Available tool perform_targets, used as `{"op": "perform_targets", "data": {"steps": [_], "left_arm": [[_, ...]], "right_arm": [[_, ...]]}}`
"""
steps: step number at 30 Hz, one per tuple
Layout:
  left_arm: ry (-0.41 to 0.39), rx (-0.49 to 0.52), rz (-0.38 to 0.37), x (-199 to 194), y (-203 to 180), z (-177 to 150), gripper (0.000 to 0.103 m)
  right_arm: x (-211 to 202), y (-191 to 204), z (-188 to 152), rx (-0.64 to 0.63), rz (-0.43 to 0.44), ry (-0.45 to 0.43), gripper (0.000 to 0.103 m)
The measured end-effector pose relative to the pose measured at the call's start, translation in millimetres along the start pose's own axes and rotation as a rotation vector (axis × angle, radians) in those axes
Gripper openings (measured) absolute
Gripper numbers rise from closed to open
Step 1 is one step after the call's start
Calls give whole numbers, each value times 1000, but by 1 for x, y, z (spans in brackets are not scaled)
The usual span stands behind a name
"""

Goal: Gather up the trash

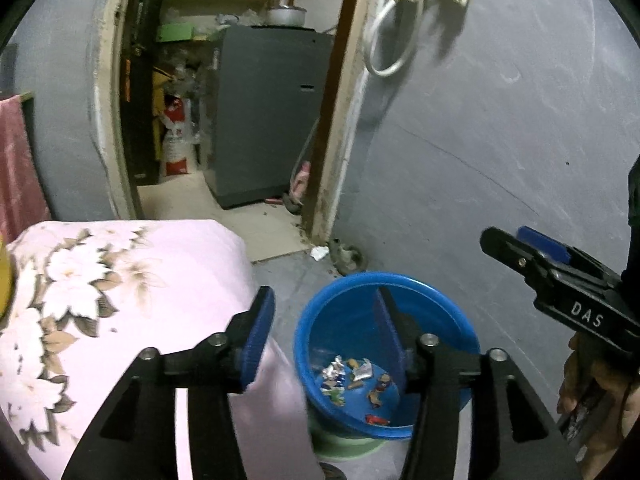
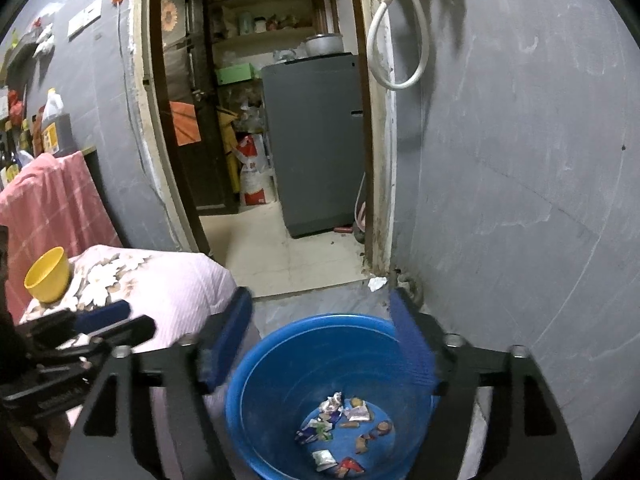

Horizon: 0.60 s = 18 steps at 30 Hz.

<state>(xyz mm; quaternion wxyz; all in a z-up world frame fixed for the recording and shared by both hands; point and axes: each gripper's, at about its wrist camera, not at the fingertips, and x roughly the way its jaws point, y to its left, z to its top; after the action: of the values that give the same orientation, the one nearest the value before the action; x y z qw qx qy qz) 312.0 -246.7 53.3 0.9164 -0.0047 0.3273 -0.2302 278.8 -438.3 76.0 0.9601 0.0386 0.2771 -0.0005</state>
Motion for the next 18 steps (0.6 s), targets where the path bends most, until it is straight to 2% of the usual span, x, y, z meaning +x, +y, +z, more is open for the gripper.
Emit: {"op": "perform_targets", "data": {"steps": [4,6,8,9,13,18], "left_arm": [[-36,-23,24,-20,14,-1,64],[-55,-24,40,-32,20,-4,72],[-74,-24,49,-43,25,-6,79],[-89,-26,56,-51,29,-9,83],[-130,-55,65,-74,43,-17,93],[-153,-80,79,-100,52,-25,96]], "right_arm": [[-6,11,-1,-21,-24,4,88],[-9,16,0,-30,-39,3,90],[-17,20,-2,-11,-62,-18,101],[-23,23,-3,4,-65,-35,103],[-42,33,-10,42,-50,-94,103],[-66,57,-22,8,-36,-151,103]]}}
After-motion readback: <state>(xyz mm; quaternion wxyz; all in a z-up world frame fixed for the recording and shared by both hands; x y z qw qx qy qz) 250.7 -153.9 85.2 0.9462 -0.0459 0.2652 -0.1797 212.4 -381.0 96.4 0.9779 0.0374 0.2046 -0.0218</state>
